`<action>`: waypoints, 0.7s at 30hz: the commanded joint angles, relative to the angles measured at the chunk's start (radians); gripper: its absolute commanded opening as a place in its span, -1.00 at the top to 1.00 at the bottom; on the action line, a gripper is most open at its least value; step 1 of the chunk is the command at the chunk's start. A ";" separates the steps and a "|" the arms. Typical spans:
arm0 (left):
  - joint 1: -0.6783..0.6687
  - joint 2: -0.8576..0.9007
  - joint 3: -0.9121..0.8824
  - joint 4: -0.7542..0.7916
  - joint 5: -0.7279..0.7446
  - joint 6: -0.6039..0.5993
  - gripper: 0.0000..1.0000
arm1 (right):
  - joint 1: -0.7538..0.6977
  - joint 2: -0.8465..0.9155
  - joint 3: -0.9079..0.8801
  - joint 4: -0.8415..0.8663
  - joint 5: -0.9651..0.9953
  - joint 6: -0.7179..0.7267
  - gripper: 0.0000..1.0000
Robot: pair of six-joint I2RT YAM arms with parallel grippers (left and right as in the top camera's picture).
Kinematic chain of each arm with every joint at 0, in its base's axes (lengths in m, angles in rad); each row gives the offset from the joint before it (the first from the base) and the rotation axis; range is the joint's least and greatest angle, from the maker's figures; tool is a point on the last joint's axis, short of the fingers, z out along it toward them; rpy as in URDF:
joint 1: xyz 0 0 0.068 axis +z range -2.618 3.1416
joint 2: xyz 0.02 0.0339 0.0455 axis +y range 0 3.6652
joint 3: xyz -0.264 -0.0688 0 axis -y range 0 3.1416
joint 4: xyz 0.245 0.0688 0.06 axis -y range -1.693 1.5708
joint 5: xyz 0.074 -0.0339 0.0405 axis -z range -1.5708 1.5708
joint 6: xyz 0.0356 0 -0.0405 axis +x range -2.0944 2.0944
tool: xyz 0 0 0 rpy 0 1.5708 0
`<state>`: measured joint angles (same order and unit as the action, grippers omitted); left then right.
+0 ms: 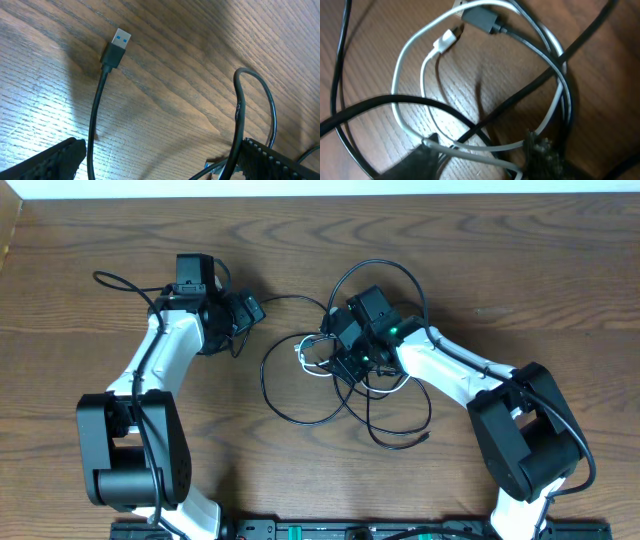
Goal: Untangle cables
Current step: 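Lower the right gripper onto the white cable in the tangle, then grasp the white cable and pull it up and right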
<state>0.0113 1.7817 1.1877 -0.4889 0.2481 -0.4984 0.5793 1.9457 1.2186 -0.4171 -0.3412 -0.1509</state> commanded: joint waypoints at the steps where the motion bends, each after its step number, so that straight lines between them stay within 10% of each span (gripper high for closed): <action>1: 0.002 -0.021 -0.004 0.001 -0.010 -0.008 -0.99 | 0.006 0.003 -0.006 0.010 -0.001 -0.008 0.47; 3: 0.002 -0.021 -0.004 0.002 -0.010 -0.008 -0.99 | 0.002 0.003 -0.006 0.014 -0.002 -0.007 0.98; 21: 0.002 -0.021 -0.004 0.002 -0.010 -0.008 -0.99 | -0.002 -0.376 0.025 -0.117 0.175 0.015 0.98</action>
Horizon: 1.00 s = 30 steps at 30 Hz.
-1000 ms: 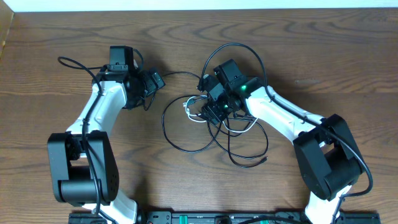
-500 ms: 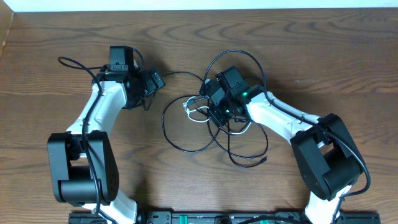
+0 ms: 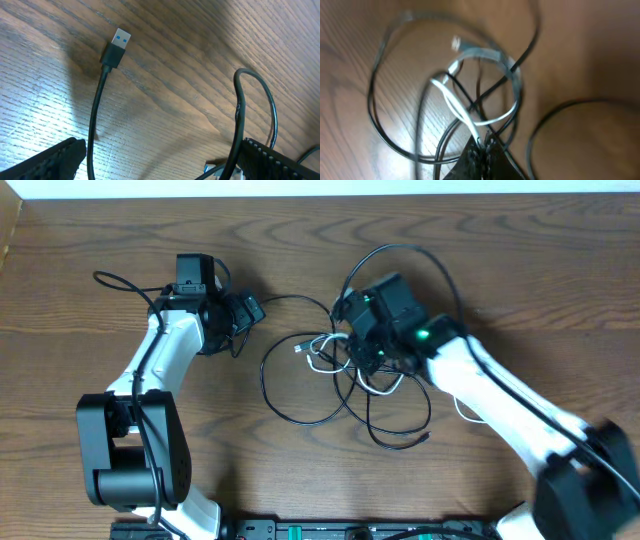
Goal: Untangle cables
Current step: 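Grasp the white cable and pull it up and right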
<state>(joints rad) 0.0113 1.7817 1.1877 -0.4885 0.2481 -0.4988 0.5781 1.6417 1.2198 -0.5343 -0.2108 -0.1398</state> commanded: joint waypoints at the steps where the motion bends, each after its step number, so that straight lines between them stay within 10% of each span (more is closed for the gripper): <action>1: 0.002 -0.021 -0.004 0.001 -0.010 -0.008 -0.99 | 0.000 -0.098 0.024 0.004 0.045 0.004 0.98; 30: 0.002 -0.021 -0.004 0.002 -0.010 -0.008 -1.00 | 0.013 -0.520 0.024 0.281 0.130 0.102 0.98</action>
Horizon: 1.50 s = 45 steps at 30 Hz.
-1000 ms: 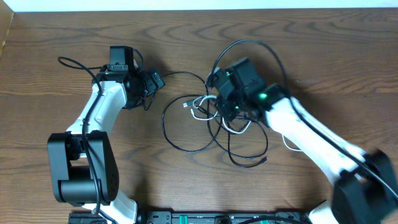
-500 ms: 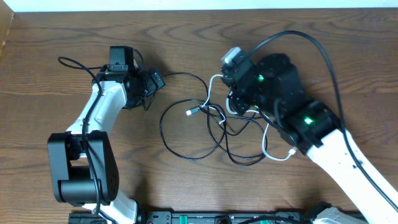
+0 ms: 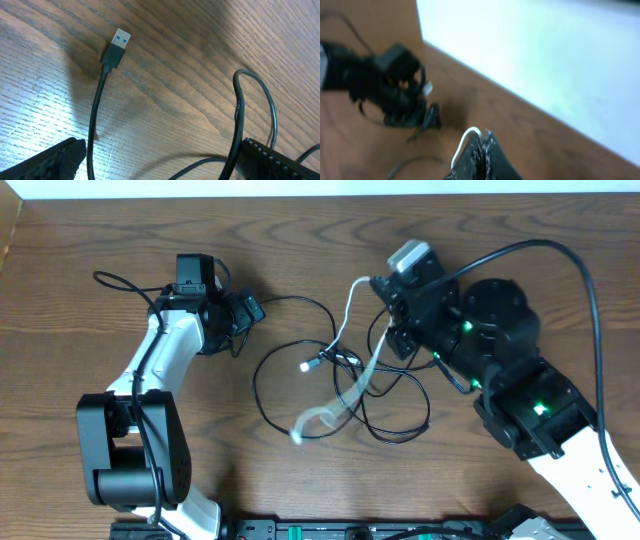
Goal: Untangle cables
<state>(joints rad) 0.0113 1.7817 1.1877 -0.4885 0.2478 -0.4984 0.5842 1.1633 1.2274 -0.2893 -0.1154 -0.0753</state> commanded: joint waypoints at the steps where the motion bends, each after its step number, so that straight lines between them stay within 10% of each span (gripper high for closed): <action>1: 0.002 -0.021 -0.004 0.002 -0.010 -0.008 -0.99 | 0.006 -0.051 0.016 0.059 0.034 0.038 0.98; 33: 0.002 -0.021 -0.004 0.004 -0.010 -0.008 -1.00 | 0.006 -0.277 0.016 0.247 0.348 0.034 0.98; 45: 0.002 -0.021 -0.004 0.004 -0.010 -0.008 -1.00 | -0.003 -0.284 0.016 -0.051 0.599 0.011 0.98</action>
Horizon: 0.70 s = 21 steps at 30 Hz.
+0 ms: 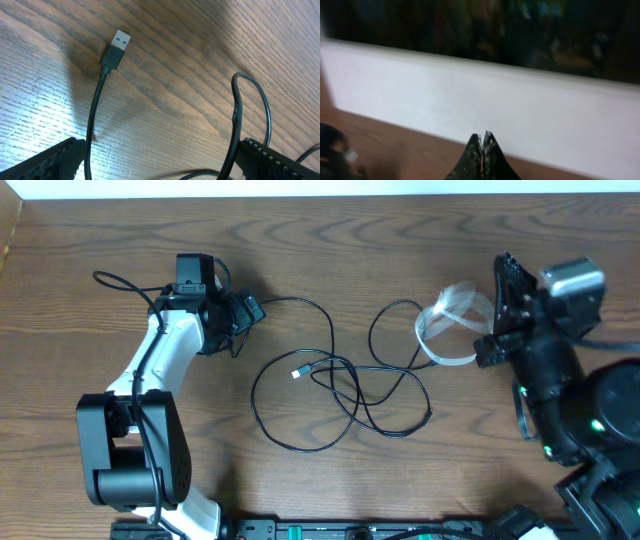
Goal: Untangle cables
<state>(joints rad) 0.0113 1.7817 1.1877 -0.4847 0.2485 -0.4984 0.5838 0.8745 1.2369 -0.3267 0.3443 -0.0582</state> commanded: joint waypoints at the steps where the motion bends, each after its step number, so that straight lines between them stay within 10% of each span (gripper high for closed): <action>1: 0.002 -0.021 -0.004 0.000 -0.011 -0.008 -0.99 | -0.003 0.006 0.006 -0.022 0.165 -0.006 0.98; 10: 0.002 -0.021 -0.004 0.000 -0.011 -0.008 -1.00 | -0.021 0.034 0.006 -0.145 0.372 0.002 0.96; 16: 0.002 -0.021 -0.004 0.000 -0.011 -0.008 -0.99 | -0.030 0.097 0.006 -0.283 0.372 0.021 0.56; 21: 0.002 -0.021 -0.004 0.000 -0.011 -0.008 -0.99 | -0.068 0.171 0.006 -0.357 0.372 0.073 -0.48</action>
<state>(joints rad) 0.0113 1.7817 1.1877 -0.4847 0.2481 -0.4984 0.5434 1.0145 1.2369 -0.6643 0.6937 -0.0277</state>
